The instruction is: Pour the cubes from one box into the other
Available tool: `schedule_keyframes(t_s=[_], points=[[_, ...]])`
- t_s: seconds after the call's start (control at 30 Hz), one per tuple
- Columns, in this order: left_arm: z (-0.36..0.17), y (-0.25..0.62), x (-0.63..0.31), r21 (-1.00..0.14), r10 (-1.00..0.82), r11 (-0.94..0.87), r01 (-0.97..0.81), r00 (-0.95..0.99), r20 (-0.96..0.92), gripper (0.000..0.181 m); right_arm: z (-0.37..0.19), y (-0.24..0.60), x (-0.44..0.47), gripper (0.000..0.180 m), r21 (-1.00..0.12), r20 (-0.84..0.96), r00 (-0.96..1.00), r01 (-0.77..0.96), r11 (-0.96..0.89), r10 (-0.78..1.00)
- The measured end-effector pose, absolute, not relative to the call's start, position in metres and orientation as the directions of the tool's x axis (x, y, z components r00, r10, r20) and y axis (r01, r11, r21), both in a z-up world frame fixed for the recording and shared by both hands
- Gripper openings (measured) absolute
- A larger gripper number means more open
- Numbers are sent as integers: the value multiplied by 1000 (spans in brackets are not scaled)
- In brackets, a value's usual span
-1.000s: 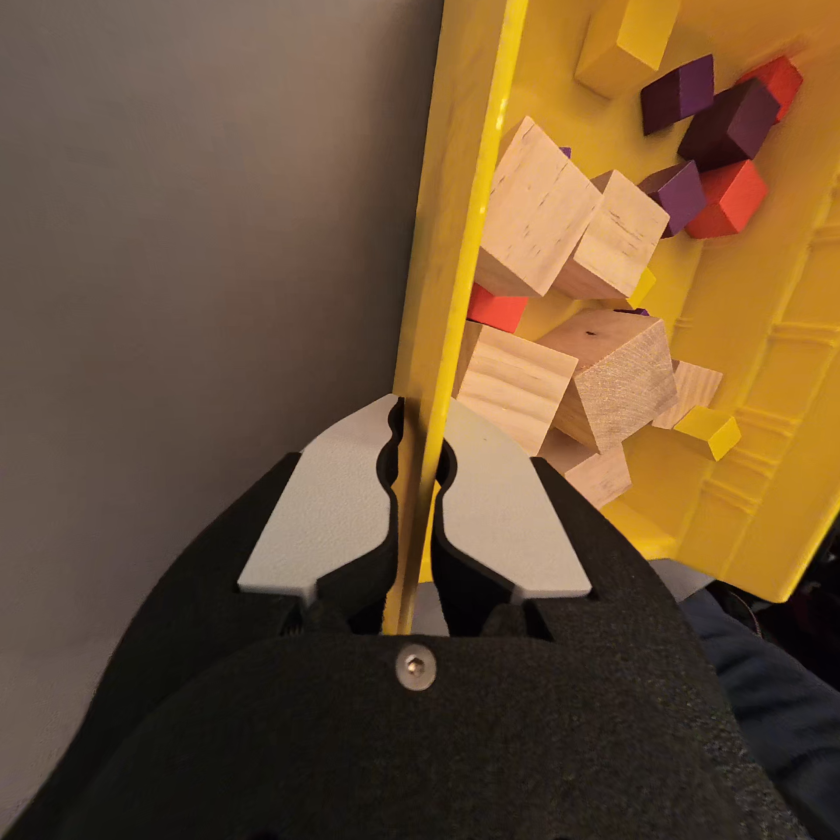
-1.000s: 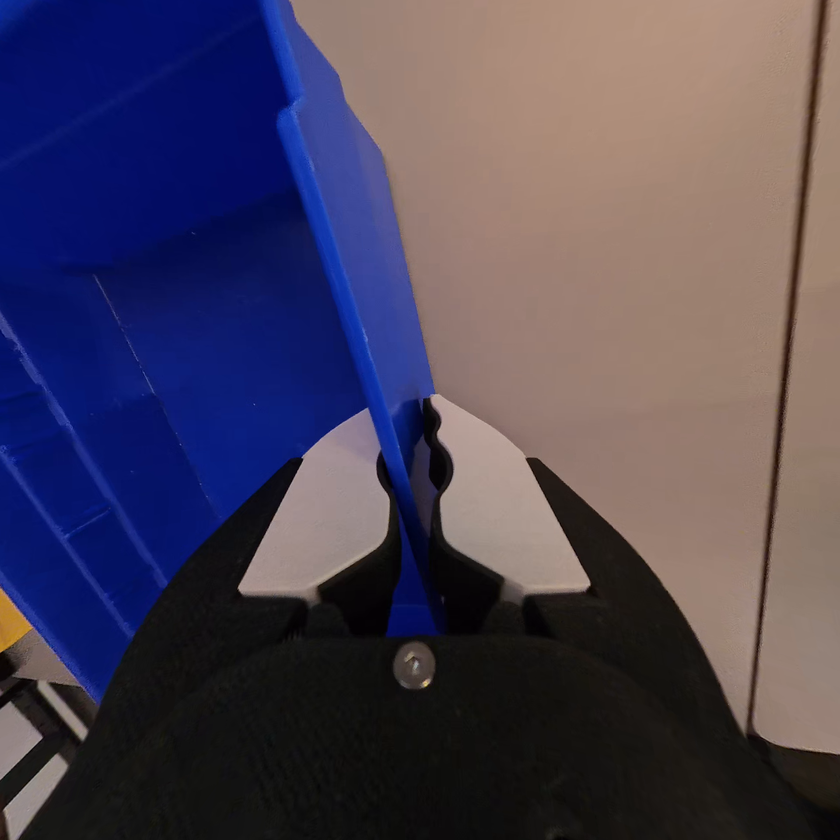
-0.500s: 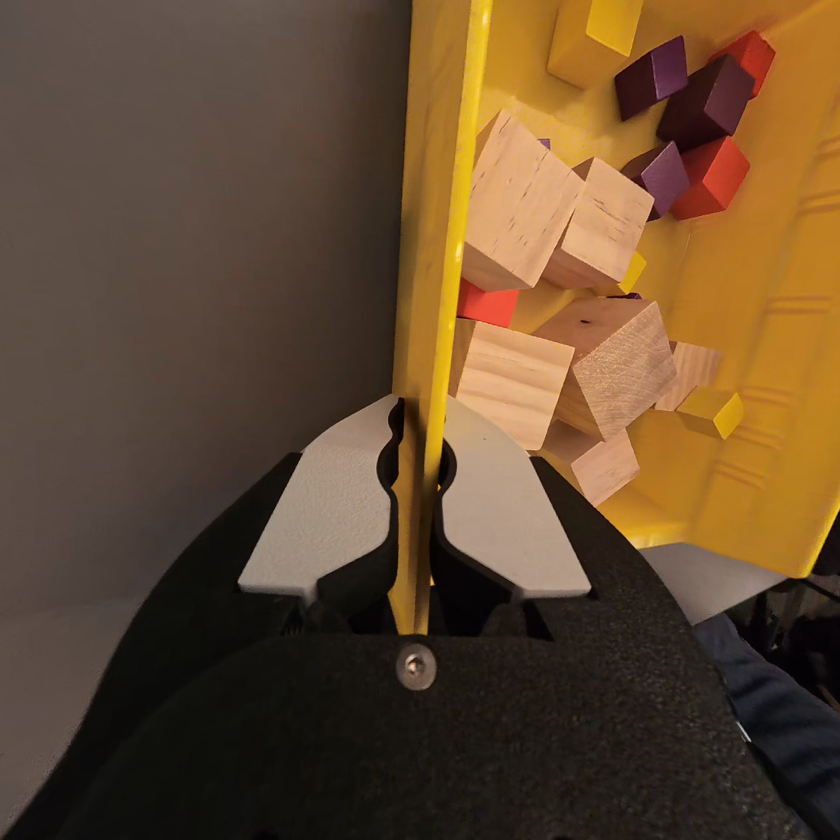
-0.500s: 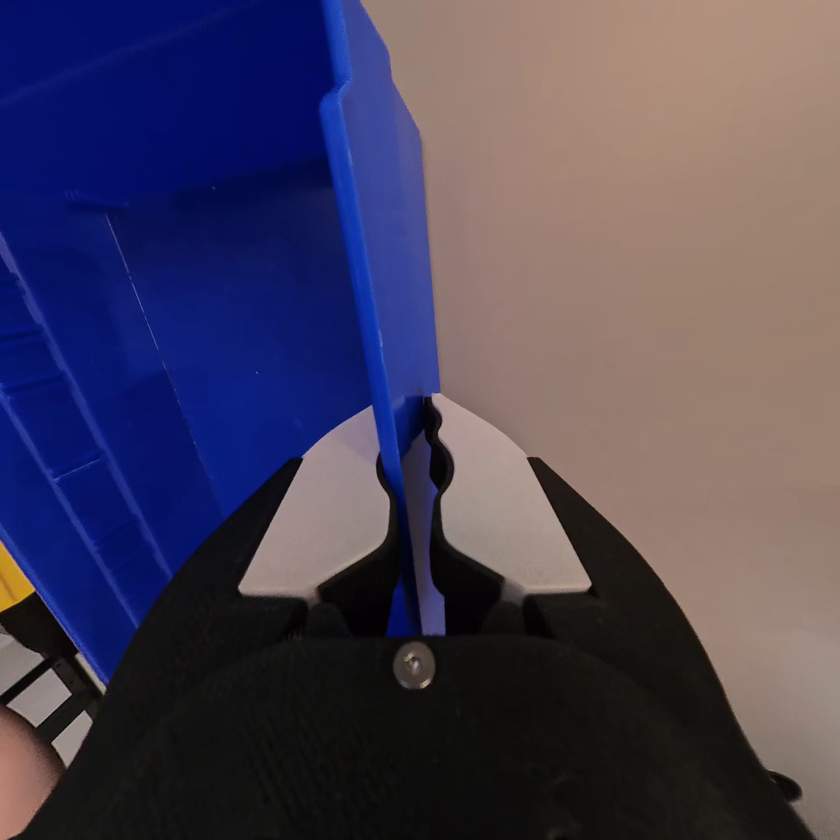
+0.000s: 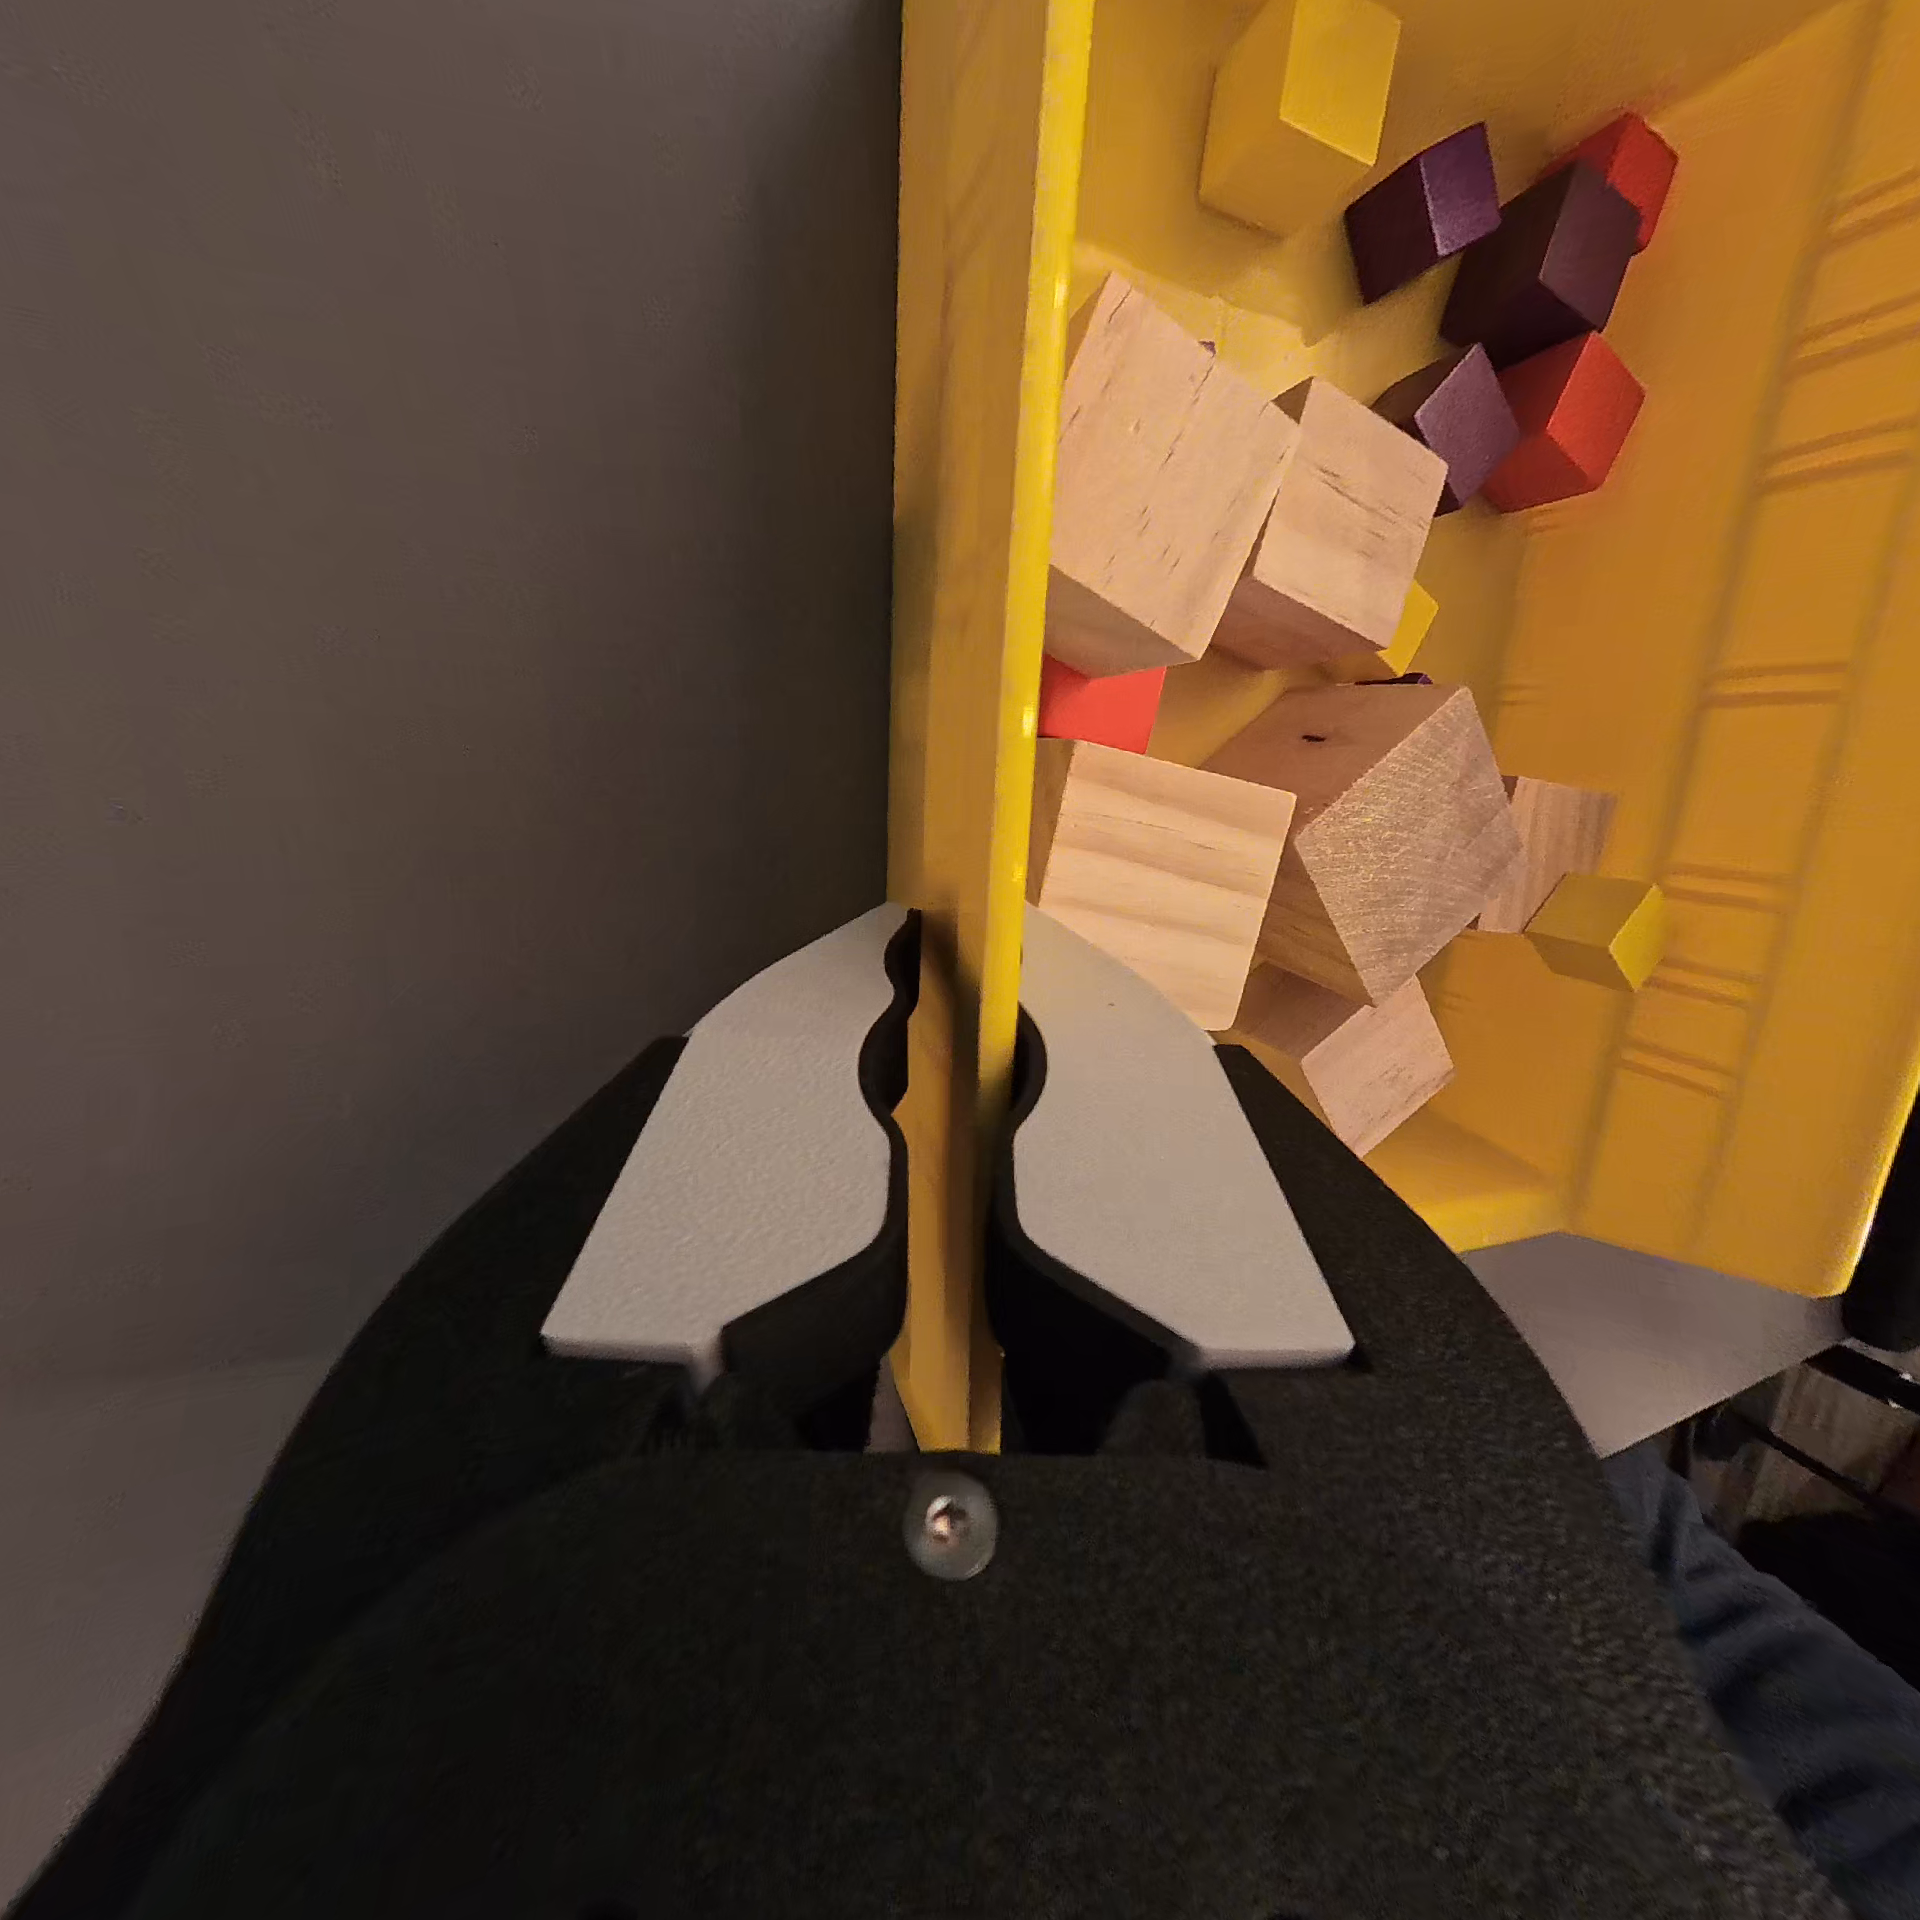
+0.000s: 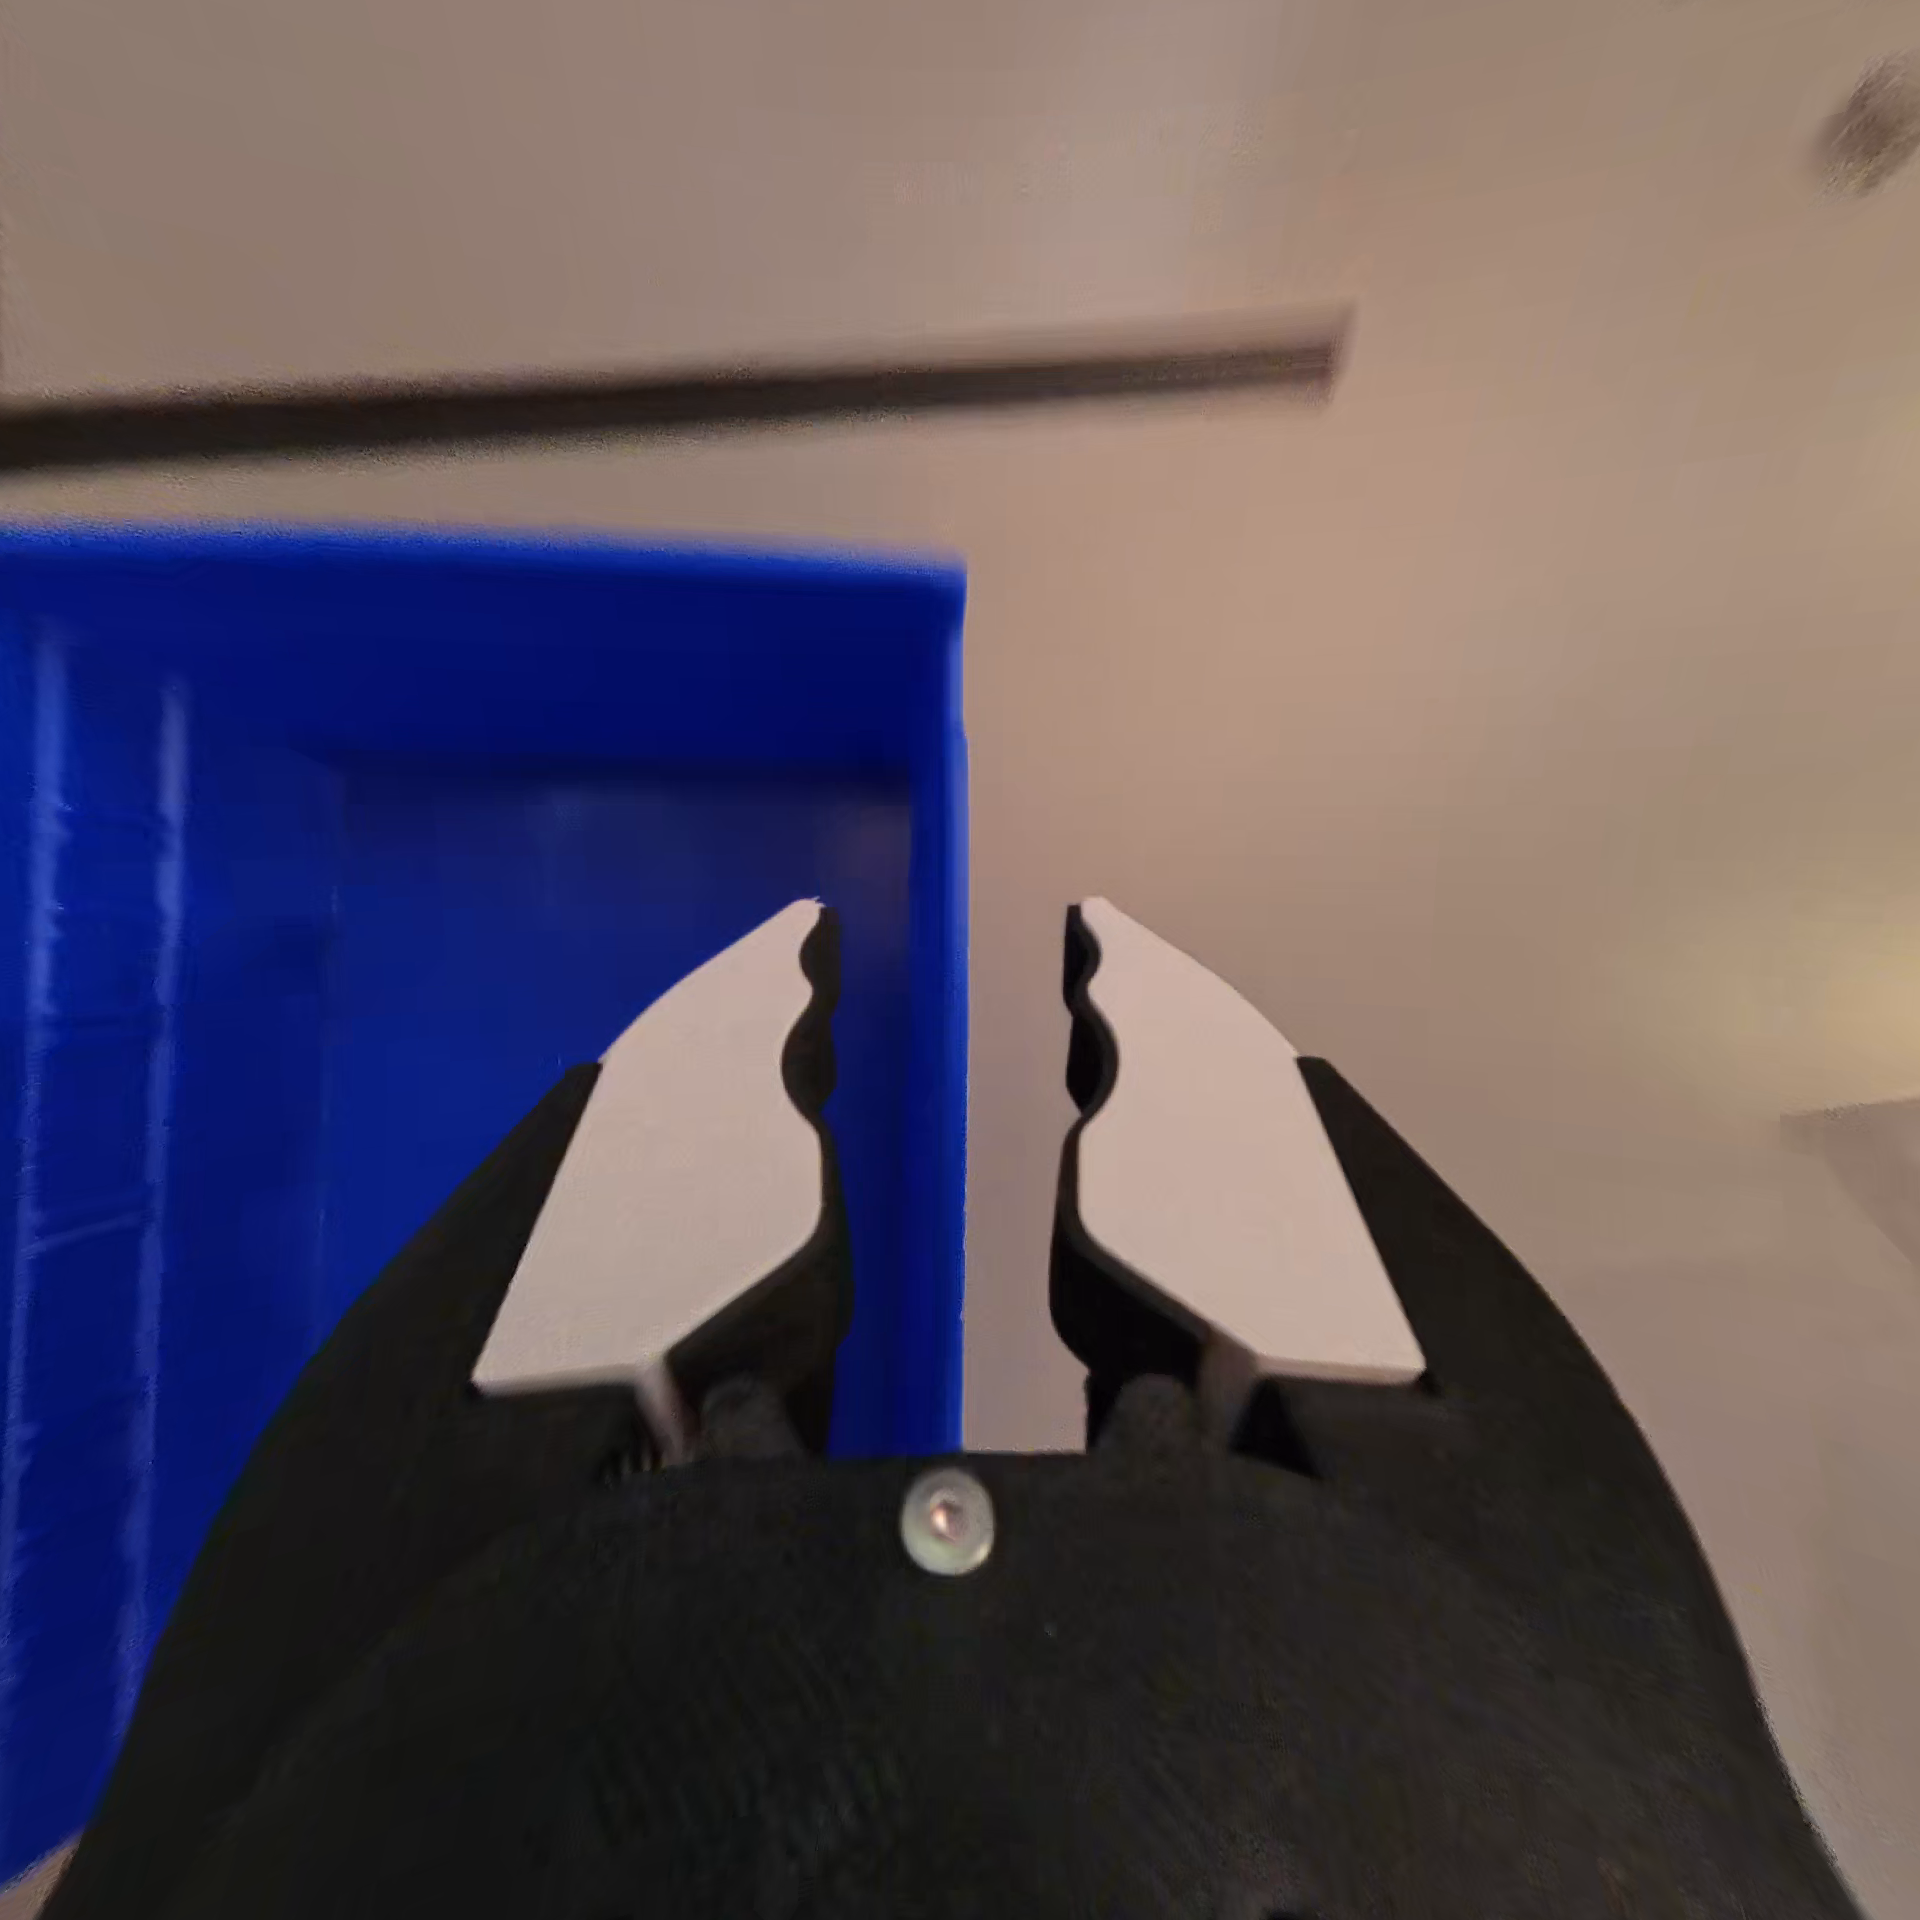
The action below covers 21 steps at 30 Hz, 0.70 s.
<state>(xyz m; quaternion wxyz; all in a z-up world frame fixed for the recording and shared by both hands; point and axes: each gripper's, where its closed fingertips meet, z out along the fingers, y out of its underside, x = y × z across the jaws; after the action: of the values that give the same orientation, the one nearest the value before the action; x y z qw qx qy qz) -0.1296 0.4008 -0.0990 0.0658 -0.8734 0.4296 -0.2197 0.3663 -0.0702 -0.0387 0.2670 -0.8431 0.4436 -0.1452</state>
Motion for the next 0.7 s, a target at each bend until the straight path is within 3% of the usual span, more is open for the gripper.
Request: schedule_keyframes(t_s=[0.1, 0.17, 0.23, 0.37, 0.53, 0.63, 0.7], points=[[-99, 404, -135, -317, -776, -627, -711, 537, 330, 10, 63, -32, 338, 44, -824, 148, 596, -367, -432, -789], [-99, 406, -136, -326, -772, -632, -703, 538, 338, 11, 121, 29, 264, 40, -935, 79, 770, -162, -315, -633], [-99, 406, -136, -334, -770, -635, -697, 534, 349, 11, 146, 89, 184, 38, -979, -31, 914, -109, -171, -404], [-99, 407, -138, -348, -773, -633, -692, 536, 341, 11, 82, 193, 77, 55, -849, -335, 936, -349, -397, -107], [-100, 408, -153, -328, -791, -612, -719, 557, 254, 8, -17, 267, 37, 65, -603, -501, 838, -517, -608, -216], [-101, 408, -158, -332, -785, -619, -711, 573, 235, 7, -40, 292, 18, 61, -440, -626, 724, -635, -635, -291], [-101, 407, -159, -334, -779, -626, -705, 582, 232, 7, -53, 303, 14, 58, -393, -586, 736, -624, -676, -339]])
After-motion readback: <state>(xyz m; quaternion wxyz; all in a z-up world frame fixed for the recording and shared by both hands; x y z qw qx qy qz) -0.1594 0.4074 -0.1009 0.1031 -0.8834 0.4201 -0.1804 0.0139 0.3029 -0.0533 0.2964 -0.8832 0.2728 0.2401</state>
